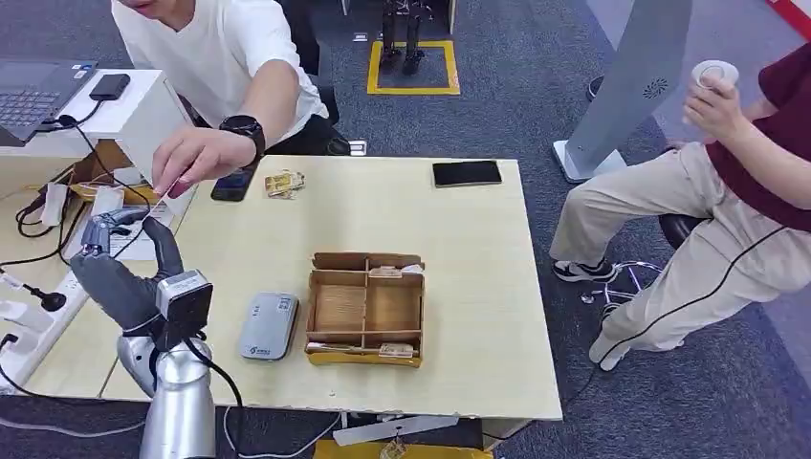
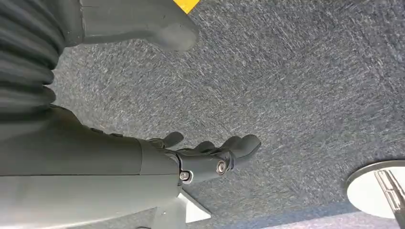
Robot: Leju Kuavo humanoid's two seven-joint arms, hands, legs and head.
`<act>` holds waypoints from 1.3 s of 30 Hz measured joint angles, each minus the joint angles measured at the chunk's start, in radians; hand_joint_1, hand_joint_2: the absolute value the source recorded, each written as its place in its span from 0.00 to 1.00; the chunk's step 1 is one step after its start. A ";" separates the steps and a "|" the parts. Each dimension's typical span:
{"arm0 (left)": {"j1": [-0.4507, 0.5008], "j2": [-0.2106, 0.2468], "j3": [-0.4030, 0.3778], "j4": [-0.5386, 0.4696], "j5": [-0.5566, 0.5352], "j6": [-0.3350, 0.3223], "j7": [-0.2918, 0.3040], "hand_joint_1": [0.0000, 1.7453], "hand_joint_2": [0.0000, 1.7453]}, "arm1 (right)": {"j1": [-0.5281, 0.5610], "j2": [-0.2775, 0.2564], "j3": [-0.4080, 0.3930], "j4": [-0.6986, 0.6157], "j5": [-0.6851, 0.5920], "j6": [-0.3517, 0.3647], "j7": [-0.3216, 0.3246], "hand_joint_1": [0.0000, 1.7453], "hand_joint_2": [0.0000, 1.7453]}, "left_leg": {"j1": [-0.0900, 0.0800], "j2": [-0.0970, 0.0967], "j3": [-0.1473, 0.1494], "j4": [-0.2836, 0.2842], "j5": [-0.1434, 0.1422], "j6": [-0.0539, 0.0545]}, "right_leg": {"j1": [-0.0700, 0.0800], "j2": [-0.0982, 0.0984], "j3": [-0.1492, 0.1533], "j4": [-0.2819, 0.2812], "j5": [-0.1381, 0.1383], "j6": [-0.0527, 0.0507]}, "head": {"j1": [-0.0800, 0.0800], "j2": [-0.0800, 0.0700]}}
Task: Pass the card to the sensor for recognition and then transmit it.
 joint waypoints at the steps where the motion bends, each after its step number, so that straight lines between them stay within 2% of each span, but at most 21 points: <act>1: 0.000 0.000 0.000 0.000 0.007 0.000 0.000 1.00 1.00 | 0.000 -0.001 0.000 0.000 -0.002 -0.001 -0.002 0.00 1.00 | 0.000 0.000 0.000 0.000 0.000 0.000 | 0.000 0.000 0.000 0.000 0.000 0.000 | 0.000 0.000; 12: -0.002 -0.001 -0.005 -0.076 0.053 0.000 0.000 1.00 1.00 | -0.001 -0.009 0.000 0.011 -0.014 -0.005 -0.010 0.00 1.00 | 0.000 0.000 0.000 0.000 0.000 0.000 | 0.000 0.000 0.000 0.000 0.000 0.000 | 0.000 0.000; 23: 0.000 -0.001 -0.010 -0.115 0.035 0.000 0.000 1.00 1.00 | 0.001 0.003 0.002 0.000 -0.013 -0.005 0.012 0.00 1.00 | 0.000 0.000 0.000 0.000 0.000 0.000 | 0.000 0.000 0.000 0.000 0.000 0.000 | 0.000 0.000; 30: 0.007 -0.001 -0.010 -0.092 -0.070 0.000 0.010 1.00 1.00 | 0.003 0.010 0.002 -0.004 -0.040 -0.005 0.014 0.00 1.00 | 0.000 0.000 -0.001 0.000 0.000 0.000 | 0.000 0.000 0.000 0.000 0.000 0.000 | 0.000 0.000; 33: 0.022 0.000 -0.010 -0.081 -0.136 0.000 0.041 1.00 1.00 | 0.005 0.011 0.002 -0.005 -0.047 -0.004 0.019 0.00 1.00 | 0.000 0.000 -0.001 0.000 0.000 0.000 | 0.000 0.000 0.000 0.000 0.000 0.000 | 0.000 0.000; 35: 0.035 0.001 -0.011 -0.065 -0.206 0.000 0.085 1.00 1.00 | 0.007 0.013 0.002 -0.012 -0.055 -0.003 0.030 0.00 1.00 | 0.000 0.000 -0.001 0.000 0.000 0.000 | 0.000 0.000 0.000 0.000 0.000 0.000 | 0.000 0.000; 39: 0.074 0.008 -0.017 -0.038 -0.254 0.000 0.119 1.00 1.00 | 0.014 0.019 0.002 -0.028 -0.064 0.000 0.046 0.00 1.00 | 0.000 0.000 -0.001 0.000 -0.001 0.000 | 0.000 0.000 0.000 0.000 0.000 0.000 | 0.000 0.000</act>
